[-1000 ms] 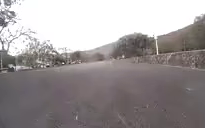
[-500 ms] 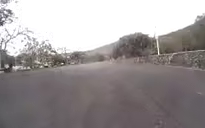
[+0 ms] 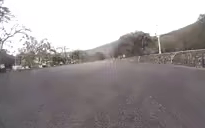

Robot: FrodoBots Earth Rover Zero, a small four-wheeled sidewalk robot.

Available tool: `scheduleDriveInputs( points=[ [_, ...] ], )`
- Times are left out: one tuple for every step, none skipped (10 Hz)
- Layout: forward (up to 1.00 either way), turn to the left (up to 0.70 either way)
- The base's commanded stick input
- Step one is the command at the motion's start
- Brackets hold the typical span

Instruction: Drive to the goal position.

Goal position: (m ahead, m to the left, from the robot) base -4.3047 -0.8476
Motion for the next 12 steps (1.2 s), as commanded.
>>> scheduleDriveInputs(
  points=[
    [0.7,0.0],
    [0.7,0.0],
    [0.7,0.0],
    [0.7,0.0],
    [0.7,0.0],
    [0.7,0.0],
    [0.7,0.0],
    [0.7,0.0],
    [0.68,0.0],
    [0.4,0.0],
    [0.12,0.0],
    [0.0,-0.45]
  ],
)
